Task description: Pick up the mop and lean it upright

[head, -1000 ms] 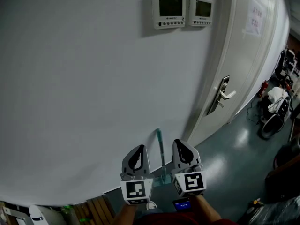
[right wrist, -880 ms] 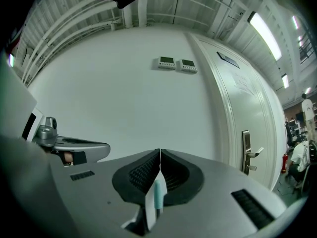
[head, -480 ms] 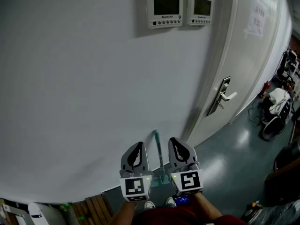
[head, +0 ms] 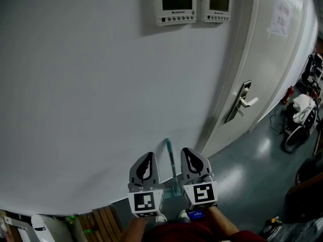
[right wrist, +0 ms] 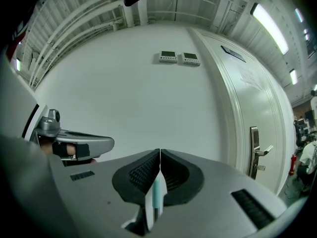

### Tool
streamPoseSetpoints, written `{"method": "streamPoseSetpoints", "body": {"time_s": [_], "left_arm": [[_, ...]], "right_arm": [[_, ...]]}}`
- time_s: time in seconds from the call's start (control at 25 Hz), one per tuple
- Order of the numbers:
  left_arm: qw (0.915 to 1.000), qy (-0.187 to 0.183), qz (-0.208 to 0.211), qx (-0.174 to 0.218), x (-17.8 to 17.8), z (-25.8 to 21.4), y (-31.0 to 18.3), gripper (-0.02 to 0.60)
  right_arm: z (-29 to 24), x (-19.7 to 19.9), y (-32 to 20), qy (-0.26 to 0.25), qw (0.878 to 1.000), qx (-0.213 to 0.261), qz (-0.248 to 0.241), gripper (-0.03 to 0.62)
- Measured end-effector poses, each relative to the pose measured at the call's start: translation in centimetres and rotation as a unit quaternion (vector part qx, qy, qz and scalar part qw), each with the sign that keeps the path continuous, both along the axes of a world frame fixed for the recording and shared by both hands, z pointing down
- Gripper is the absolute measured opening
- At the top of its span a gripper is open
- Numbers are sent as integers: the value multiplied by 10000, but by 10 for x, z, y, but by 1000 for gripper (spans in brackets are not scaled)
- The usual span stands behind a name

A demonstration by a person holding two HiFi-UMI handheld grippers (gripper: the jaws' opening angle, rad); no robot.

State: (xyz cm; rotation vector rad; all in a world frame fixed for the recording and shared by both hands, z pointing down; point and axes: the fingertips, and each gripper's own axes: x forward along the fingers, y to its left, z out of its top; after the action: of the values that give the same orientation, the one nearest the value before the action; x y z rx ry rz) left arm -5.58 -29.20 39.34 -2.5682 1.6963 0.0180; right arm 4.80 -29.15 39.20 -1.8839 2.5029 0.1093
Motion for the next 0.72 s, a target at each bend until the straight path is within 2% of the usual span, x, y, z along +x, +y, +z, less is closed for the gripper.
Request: {"method": "streamPoseSetpoints", "body": {"time_s": [0.08, 0.24, 0.64, 0.68, 0.72], "left_arm": [[9999, 121, -24, 28, 1, -8, 1, 14], [9999, 140, -57, 74, -1, -13, 2, 14], [9997, 140, -161, 138, -11, -21, 5, 14], [9997, 150, -170, 133, -12, -21, 5, 14], [9996, 152, -178, 126, -12, -20, 6, 14]], "right_arm": [[5, -1, -2, -14, 10000, 87, -44, 18], [16, -3, -9, 45, 9999, 84, -47, 18], [54, -13, -27, 41, 9987, -491, -118, 20], [61, -15, -30, 20, 9980, -619, -141, 28], [69, -16, -33, 22, 9972, -730, -178, 78]]}}
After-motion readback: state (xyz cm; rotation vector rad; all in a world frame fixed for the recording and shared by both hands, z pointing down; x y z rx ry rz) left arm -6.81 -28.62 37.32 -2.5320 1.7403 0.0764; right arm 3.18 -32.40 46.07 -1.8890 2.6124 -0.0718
